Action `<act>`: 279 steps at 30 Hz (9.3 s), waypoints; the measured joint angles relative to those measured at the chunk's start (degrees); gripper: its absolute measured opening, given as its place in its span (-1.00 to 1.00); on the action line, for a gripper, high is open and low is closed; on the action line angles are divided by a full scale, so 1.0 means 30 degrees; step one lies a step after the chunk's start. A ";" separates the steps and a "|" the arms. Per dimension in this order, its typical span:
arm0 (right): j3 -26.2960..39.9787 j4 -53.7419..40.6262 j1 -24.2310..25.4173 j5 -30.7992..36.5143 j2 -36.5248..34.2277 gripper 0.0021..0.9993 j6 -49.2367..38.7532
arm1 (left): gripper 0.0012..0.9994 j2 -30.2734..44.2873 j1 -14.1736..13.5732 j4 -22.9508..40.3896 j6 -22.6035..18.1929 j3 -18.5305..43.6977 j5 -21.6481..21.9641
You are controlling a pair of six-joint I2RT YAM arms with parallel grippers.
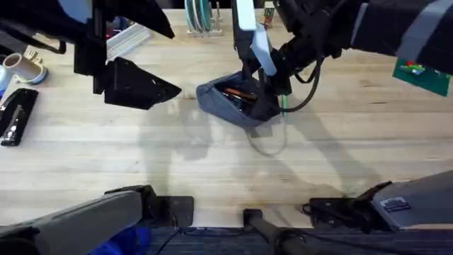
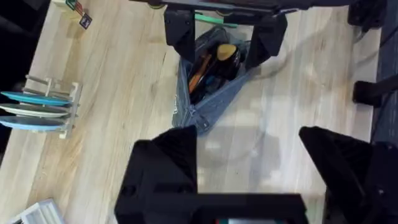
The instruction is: Unzip the bag, pick up the pens from the table one at a time and place them inside, then zip the bag closed.
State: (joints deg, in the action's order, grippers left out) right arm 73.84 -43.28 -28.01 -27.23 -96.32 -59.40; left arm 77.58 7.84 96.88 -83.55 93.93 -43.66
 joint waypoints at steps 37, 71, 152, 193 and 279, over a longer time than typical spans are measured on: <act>0.0386 -0.0532 0.1806 0.5567 0.5986 0.99 2.1963 | 0.99 0.0000 0.0000 0.0000 0.0000 0.0000 0.0000; 0.0408 -0.3666 0.2361 1.1359 0.0608 0.98 3.0381 | 0.99 0.0000 0.0000 0.0000 0.0000 0.0000 0.0007; 0.2860 -0.4815 0.2674 0.9919 0.0200 -0.94 2.5281 | 0.99 0.0000 0.0000 0.0000 0.0000 0.0000 0.0007; 0.3978 -0.6968 0.1662 -0.3370 -0.0186 -0.94 -0.2106 | 0.99 -0.0001 0.0000 0.0000 0.0000 0.0000 0.0007; 0.9158 -1.1526 -0.0944 0.1023 0.0285 1.00 1.4817 | 0.99 0.0000 0.0000 -0.0073 -0.0153 0.0000 0.0007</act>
State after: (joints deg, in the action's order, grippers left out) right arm 101.32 -77.86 -30.84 -24.16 -95.47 -14.95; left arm 77.58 7.84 96.66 -84.01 93.93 -43.64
